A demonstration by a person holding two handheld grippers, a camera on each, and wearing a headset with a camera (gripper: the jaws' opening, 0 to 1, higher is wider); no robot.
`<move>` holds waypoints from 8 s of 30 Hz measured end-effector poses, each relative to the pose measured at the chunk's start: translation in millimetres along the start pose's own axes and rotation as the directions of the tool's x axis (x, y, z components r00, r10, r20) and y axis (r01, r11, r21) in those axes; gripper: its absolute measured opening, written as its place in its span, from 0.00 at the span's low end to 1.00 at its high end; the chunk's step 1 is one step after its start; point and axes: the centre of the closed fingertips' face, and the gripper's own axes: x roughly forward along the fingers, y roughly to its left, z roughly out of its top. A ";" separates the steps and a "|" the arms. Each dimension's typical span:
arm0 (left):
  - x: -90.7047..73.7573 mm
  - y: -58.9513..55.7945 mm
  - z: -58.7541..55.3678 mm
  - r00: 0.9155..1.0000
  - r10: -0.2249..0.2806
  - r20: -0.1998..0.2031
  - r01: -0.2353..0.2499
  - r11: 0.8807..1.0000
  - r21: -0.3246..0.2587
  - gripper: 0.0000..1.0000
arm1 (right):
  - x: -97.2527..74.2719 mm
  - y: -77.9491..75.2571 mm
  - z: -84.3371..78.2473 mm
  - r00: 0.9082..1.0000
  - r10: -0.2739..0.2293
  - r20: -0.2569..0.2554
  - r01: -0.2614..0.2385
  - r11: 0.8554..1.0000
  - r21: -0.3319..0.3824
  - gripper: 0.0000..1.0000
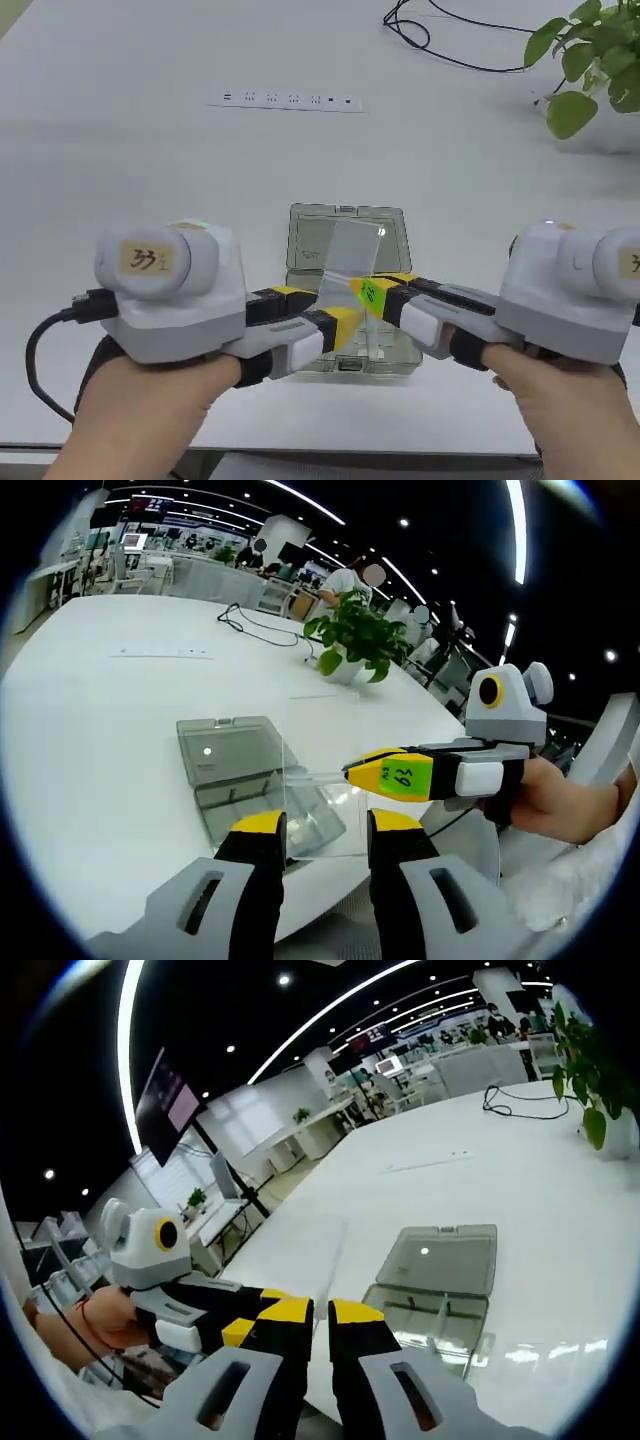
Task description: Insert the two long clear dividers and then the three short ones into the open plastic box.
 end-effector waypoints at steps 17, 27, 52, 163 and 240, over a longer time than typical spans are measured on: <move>-3.5 2.8 -6.9 1.000 -0.022 -0.005 0.023 0.999 0.023 0.39 | 2.1 1.2 4.8 1.000 -0.008 -0.022 0.008 1.000 0.020 0.06; -15.9 15.7 -13.5 0.999 -0.047 -0.021 0.049 0.986 0.158 0.58 | 5.7 -7.2 12.5 0.998 -0.040 -0.049 0.043 0.998 0.050 0.06; -34.3 52.6 -45.9 0.980 -0.149 -0.133 0.190 0.900 0.391 1.00 | 32.9 -41.7 1.5 0.938 -0.207 -0.278 0.252 0.958 0.137 0.06; -25.2 60.9 -52.2 0.959 -0.246 -0.142 0.281 0.895 0.346 0.98 | 67.2 -75.9 -67.0 0.798 -0.410 -0.441 0.419 0.904 -0.081 0.06; -38.5 47.5 -39.9 0.987 -0.136 -0.090 0.158 0.928 0.338 0.99 | 37.9 -47.1 -33.5 0.948 -0.075 -0.311 0.095 0.994 0.050 0.26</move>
